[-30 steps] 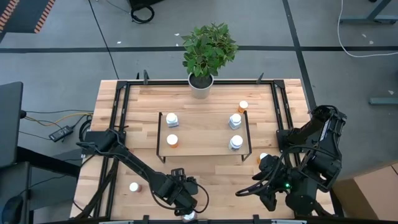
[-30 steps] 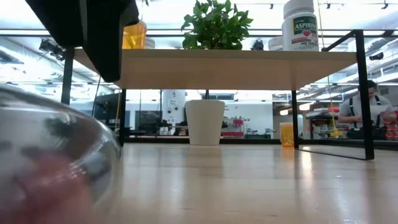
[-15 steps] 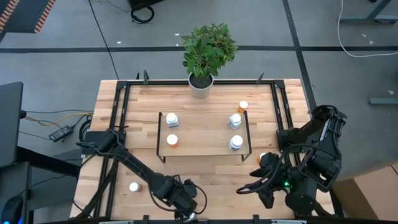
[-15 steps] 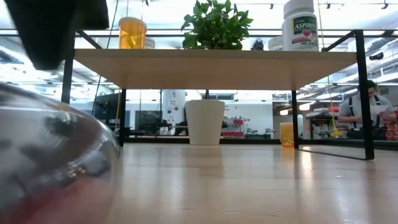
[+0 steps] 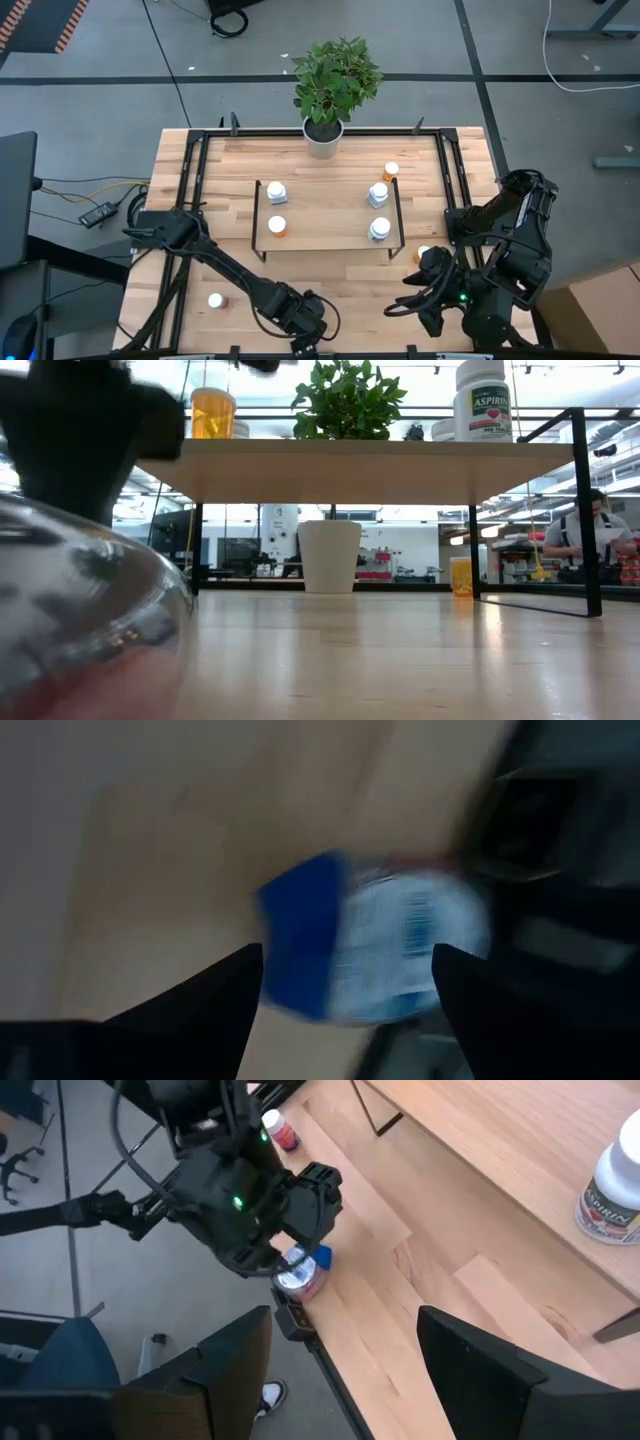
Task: Pick and place medicine bottles onto shelf by color
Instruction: Put the blue pill bottle on the shelf
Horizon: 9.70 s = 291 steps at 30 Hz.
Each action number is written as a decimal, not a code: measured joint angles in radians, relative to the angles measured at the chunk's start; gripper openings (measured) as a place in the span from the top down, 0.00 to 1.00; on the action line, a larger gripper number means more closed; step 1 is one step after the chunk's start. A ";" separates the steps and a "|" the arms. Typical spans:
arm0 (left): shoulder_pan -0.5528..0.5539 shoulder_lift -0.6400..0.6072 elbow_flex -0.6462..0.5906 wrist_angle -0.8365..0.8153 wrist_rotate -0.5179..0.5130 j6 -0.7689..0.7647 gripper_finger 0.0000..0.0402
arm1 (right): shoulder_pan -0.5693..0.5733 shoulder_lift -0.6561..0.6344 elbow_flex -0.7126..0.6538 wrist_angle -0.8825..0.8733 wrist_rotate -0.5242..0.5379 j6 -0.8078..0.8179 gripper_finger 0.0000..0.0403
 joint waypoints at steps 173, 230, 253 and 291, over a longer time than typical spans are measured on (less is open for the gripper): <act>-0.111 -0.045 0.396 -0.139 -0.456 0.301 0.36 | 0.040 0.000 0.000 0.075 0.011 -0.076 0.36; -0.119 0.143 0.317 -0.048 -0.381 0.221 0.21 | 0.040 0.000 0.000 0.074 0.022 -0.075 0.36; -0.117 0.143 0.317 -0.034 -0.381 0.221 0.47 | 0.040 0.000 0.000 0.074 0.022 -0.075 0.36; -0.116 0.143 0.257 0.009 -0.359 0.193 0.37 | 0.040 0.000 0.000 0.075 0.022 -0.073 0.36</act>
